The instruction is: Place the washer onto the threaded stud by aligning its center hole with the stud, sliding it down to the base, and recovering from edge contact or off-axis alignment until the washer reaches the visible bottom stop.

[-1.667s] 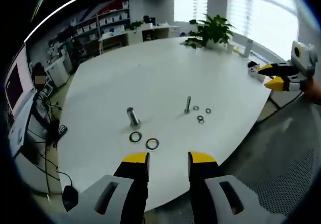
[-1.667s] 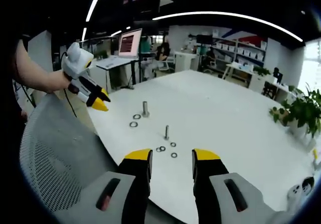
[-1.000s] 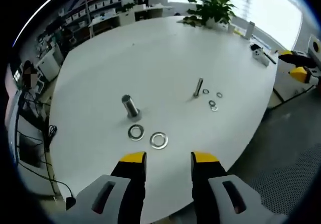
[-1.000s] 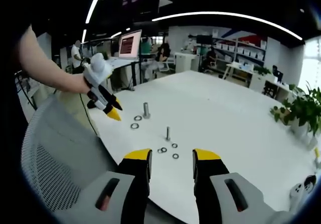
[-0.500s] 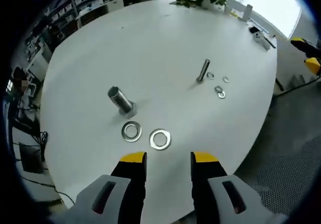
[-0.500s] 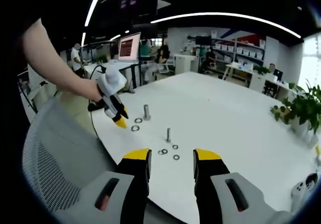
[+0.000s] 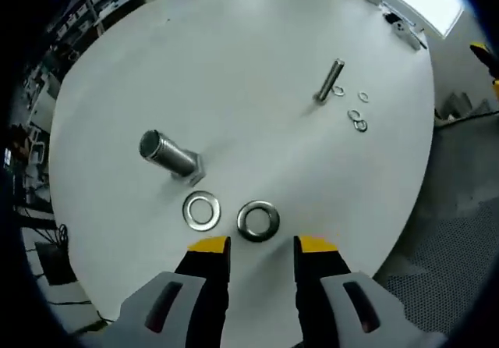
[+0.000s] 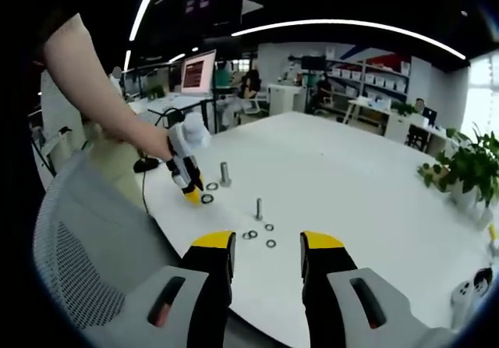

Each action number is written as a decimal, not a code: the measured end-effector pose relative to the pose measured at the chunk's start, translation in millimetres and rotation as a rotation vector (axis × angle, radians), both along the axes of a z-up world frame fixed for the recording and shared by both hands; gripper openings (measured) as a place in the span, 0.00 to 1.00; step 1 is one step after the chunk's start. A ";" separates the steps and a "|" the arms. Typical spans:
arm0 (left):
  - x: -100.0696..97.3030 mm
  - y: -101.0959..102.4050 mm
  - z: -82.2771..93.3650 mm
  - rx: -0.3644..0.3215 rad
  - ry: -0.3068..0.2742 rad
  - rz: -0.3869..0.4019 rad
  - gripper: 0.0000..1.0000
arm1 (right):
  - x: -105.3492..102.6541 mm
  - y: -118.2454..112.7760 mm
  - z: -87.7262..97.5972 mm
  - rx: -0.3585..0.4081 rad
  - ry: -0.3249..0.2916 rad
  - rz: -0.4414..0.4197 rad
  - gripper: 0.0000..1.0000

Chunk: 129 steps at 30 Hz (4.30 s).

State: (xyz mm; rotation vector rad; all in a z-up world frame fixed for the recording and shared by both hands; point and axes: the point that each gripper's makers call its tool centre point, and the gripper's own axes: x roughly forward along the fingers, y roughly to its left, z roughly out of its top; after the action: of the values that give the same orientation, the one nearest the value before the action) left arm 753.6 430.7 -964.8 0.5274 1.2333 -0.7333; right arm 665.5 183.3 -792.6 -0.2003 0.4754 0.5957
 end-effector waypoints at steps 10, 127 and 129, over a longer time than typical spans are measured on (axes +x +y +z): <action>4.0 -2.0 -6.4 0.052 0.003 -0.066 0.28 | 0.9 -3.4 -0.5 -0.002 0.002 -0.013 0.35; 87.1 2.1 31.8 0.130 -0.088 -0.307 0.19 | 1.3 -9.5 -6.4 -0.032 0.018 -0.026 0.34; 87.0 2.4 26.8 0.136 -0.080 -0.305 0.19 | 1.4 -10.0 -7.1 -0.035 0.020 -0.027 0.34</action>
State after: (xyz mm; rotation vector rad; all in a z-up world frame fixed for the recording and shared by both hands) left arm 840.6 433.2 -938.1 0.8625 1.1451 -0.8786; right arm 666.9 173.4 -799.7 -0.2205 0.5076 0.5637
